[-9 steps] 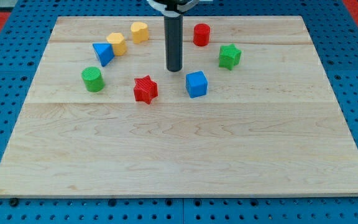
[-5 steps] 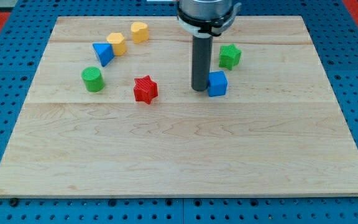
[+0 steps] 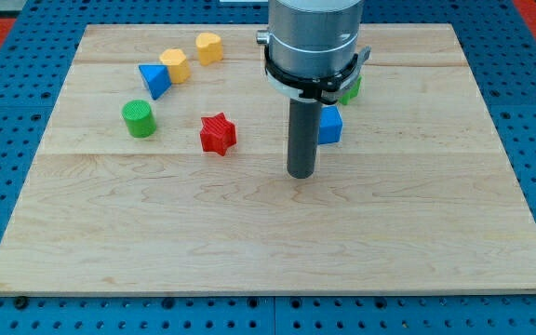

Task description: Move your arm towards bottom right

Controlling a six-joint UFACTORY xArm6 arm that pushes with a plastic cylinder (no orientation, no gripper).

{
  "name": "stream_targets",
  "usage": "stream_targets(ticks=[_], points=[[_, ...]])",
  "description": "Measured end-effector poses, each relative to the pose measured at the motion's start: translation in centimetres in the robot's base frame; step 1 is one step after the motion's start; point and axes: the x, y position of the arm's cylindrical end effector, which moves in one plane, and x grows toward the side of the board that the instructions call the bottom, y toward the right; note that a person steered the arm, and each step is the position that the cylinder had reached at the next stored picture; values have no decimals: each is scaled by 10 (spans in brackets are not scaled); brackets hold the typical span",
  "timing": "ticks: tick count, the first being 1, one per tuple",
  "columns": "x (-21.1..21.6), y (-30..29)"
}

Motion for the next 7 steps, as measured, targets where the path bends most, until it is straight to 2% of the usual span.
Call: stream_targets(ticks=[1,4,7], points=[[7,0],[127,32],[119,95]])
